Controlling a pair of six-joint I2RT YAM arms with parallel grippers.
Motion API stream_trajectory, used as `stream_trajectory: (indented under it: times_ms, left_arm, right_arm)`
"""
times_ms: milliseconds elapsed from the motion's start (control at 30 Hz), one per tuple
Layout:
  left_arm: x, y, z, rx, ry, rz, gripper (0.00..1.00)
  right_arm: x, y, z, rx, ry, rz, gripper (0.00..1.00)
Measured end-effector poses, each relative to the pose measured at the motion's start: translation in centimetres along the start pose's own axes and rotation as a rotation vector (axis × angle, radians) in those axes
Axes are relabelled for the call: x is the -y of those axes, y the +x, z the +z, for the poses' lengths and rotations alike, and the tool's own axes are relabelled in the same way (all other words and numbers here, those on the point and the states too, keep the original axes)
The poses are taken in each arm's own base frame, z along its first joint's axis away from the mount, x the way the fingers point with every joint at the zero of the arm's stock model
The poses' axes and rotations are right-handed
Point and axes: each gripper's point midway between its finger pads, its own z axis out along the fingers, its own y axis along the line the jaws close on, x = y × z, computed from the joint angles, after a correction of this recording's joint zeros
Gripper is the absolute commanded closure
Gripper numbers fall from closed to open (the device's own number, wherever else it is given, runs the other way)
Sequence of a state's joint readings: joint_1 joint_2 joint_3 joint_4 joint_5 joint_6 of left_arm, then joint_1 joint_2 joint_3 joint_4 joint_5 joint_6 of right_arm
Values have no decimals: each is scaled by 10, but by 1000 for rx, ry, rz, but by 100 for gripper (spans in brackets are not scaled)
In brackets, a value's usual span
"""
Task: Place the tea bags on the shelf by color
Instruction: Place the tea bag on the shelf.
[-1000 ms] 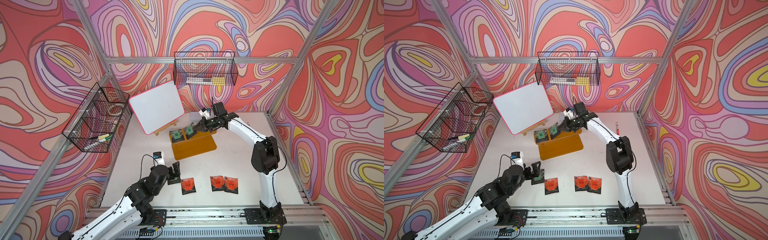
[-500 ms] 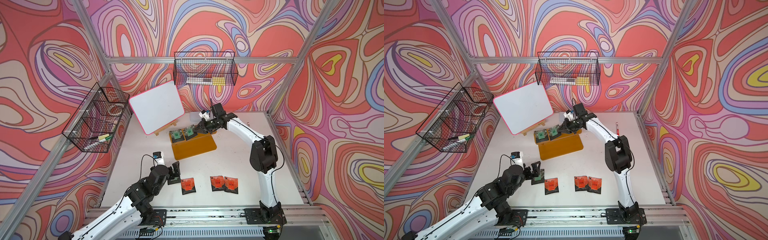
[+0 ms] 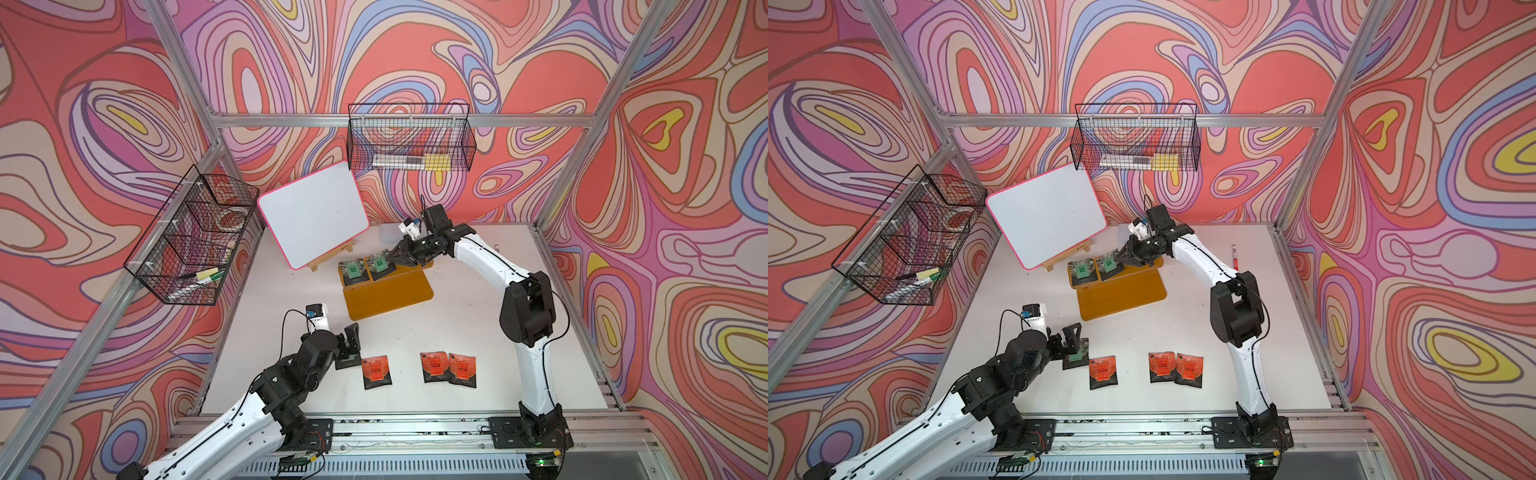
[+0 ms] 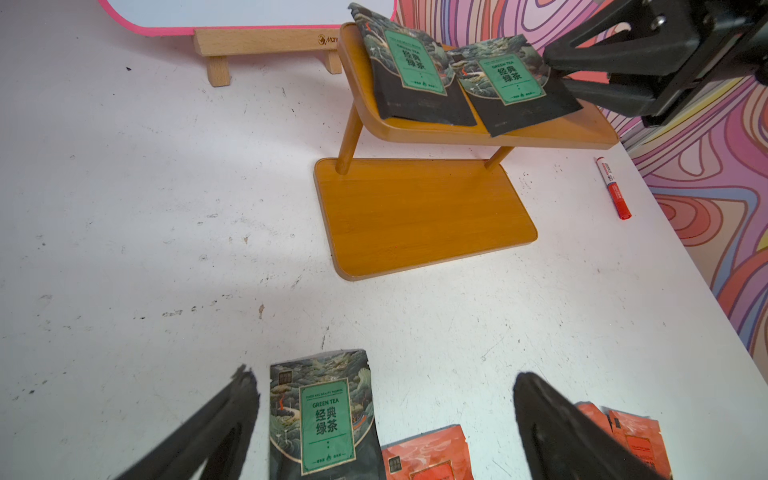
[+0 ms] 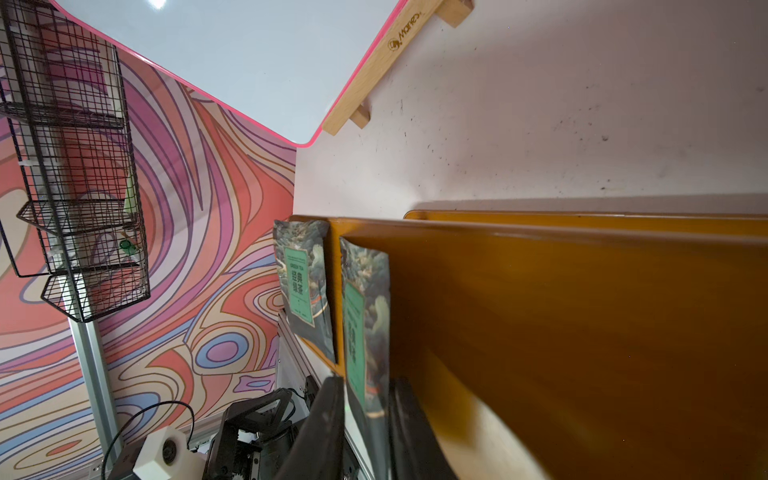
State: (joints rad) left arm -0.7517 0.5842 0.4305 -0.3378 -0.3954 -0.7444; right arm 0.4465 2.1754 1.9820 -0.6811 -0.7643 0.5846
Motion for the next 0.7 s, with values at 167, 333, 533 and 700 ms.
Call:
stream_trajectory:
  times_ms: [167,333,533,700]
  left_arm:
    - [0,0,0,0,0,0,1]
    - [0,0,0,0,0,0,1]
    - [0,0,0,0,0,0,1]
    - [0,0,0,-2,2,-4,1]
  right_arm:
    - [6,1,-1,3,34,1,77]
    - [12,2,-1,5,66,5,77]
    - [16,2,-1,8,85,3,76]
    - [21,1,-3,14,108,0,75]
